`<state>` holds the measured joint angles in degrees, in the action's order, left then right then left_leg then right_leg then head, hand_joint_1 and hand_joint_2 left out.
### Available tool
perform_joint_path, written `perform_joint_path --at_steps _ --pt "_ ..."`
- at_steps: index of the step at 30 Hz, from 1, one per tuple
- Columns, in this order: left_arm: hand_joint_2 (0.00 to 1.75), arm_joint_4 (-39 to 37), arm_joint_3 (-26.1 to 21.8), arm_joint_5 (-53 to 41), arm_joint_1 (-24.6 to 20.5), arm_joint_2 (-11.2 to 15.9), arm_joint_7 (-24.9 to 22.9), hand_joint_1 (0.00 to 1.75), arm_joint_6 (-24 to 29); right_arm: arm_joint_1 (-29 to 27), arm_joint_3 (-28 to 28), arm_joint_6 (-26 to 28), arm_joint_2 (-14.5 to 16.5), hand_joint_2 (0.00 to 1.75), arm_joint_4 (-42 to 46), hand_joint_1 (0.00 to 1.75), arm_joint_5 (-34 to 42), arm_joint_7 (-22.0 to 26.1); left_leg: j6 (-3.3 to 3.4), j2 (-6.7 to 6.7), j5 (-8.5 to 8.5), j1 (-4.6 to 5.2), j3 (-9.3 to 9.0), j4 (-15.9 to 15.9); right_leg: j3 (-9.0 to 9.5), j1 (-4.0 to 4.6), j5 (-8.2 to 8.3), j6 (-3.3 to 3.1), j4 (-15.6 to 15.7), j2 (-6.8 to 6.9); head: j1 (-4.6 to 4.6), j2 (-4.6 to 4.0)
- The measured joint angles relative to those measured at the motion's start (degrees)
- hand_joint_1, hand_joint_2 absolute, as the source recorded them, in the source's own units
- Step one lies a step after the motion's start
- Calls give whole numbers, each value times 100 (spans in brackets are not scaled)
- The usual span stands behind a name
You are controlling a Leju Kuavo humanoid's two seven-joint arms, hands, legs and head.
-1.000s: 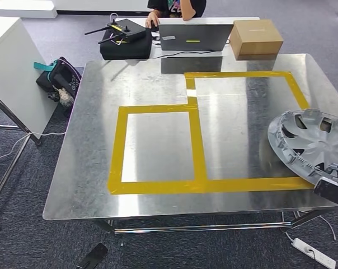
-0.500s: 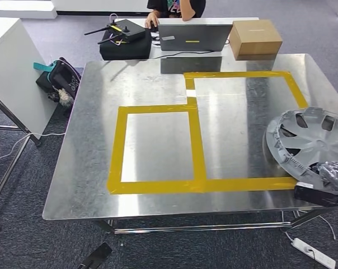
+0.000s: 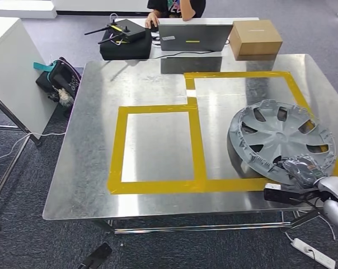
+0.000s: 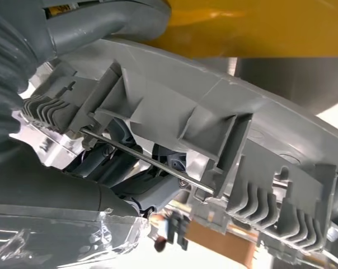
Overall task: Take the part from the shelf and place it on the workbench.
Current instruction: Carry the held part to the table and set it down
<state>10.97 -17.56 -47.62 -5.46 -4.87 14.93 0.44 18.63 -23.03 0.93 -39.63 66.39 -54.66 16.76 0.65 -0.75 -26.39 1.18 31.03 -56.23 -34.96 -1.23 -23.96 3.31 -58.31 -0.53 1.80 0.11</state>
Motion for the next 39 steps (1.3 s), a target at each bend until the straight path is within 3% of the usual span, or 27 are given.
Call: perform_joint_path --at_steps 12,25,29,37,39 --pt "175 2 88 -197 -40 4 25 0 -40 384 -471 205 131 175 63 175 -13 72 0 -2 0 1 1 0 -2 0 0 0 0 4 -1 0" --pt "175 7 281 -393 -54 32 478 0 268 258 -610 85 116 175 381 175 258 32 0 -2 0 1 1 0 -3 0 -1 0 3 2 -1 0" --pt "175 8 302 -398 -58 33 536 0 219 257 -684 -19 116 0 396 0 123 -9 0 -2 0 1 1 0 -3 0 -1 0 3 2 -1 0" --pt "175 9 311 -318 -63 39 516 0 213 271 -781 -153 103 0 378 0 195 -204 0 -2 0 1 0 0 -2 0 -1 0 4 2 -1 0" --pt "87 9 311 -304 -61 39 500 0 210 277 -781 -207 83 0 379 0 229 -251 0 -2 0 1 0 0 -1 0 -1 0 4 3 -1 0"
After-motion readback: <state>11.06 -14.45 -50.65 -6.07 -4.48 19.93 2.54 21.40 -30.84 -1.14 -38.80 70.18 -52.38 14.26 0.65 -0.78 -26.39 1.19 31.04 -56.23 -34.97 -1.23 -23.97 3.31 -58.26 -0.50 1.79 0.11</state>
